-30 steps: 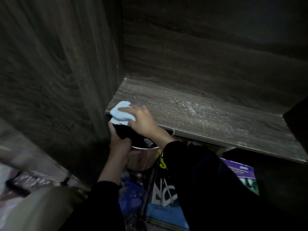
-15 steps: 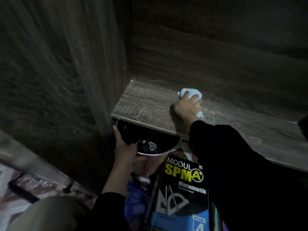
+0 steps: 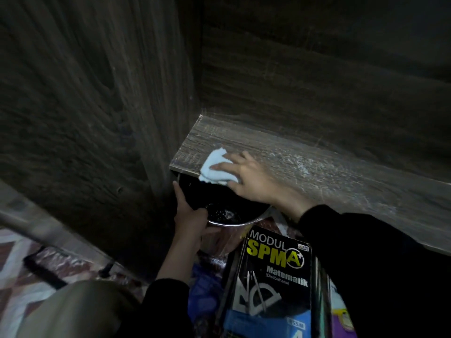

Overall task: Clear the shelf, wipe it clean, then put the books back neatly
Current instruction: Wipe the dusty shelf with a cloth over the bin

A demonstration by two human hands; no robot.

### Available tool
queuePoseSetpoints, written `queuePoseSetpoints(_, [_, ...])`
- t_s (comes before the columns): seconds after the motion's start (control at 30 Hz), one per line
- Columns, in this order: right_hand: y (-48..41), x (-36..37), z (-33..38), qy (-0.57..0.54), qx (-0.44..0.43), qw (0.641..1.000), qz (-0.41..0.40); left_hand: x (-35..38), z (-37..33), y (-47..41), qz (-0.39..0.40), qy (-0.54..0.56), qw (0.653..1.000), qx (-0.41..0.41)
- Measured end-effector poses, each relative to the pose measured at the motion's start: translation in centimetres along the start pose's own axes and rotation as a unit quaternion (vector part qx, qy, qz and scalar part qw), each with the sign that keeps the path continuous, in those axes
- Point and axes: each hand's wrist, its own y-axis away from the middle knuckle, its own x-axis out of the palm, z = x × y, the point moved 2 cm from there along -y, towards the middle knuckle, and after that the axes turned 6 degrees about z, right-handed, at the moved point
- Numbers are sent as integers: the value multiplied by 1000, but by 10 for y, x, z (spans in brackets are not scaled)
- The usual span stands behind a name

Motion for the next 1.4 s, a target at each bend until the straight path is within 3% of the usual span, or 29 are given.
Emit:
queuePoseSetpoints(0.1, [11,-19,-6,-154,-14,988,2,0,-1,3,6,4,1000,-1])
queuePoseSetpoints(0.17, [0,-34,-25,-232,54,967,-90,-2,-1,2,5,9,1000,-8])
queuePoseSetpoints(0.23, [-23,-40,-51,-223,157,949,-159,-3,-1,1,5,13,1000,-11])
queuePoseSetpoints(0.3, [-47,-35,-67,-195,247,940,-134,-3,-1,1,7,16,1000,-10])
queuePoseSetpoints(0.4, [-71,-10,-57,-129,294,946,-42,-5,1,-2,6,19,1000,-12])
queuePoseSetpoints(0.63, [-108,2,13,-21,182,983,13,-6,6,-7,-11,0,1000,-17])
queuePoseSetpoints(0.83, [-74,11,38,77,62,995,-2,-4,4,-7,-15,-37,999,-1])
queuePoseSetpoints(1.03, [-34,-11,25,64,-74,992,77,-7,2,-4,-13,0,1000,-6])
queuePoseSetpoints(1.13, [-20,-32,10,-5,-41,991,124,-9,1,-3,-16,15,1000,-8])
queuePoseSetpoints(1.23, [-27,-49,3,-87,10,995,38,-9,1,-2,-15,17,1000,-2])
queuePoseSetpoints(1.3, [-36,-41,6,-54,9,998,-21,-8,0,-1,-14,22,1000,-2])
queuePoseSetpoints(1.4, [-31,-2,12,33,37,998,27,-5,0,-1,-10,17,1000,-1])
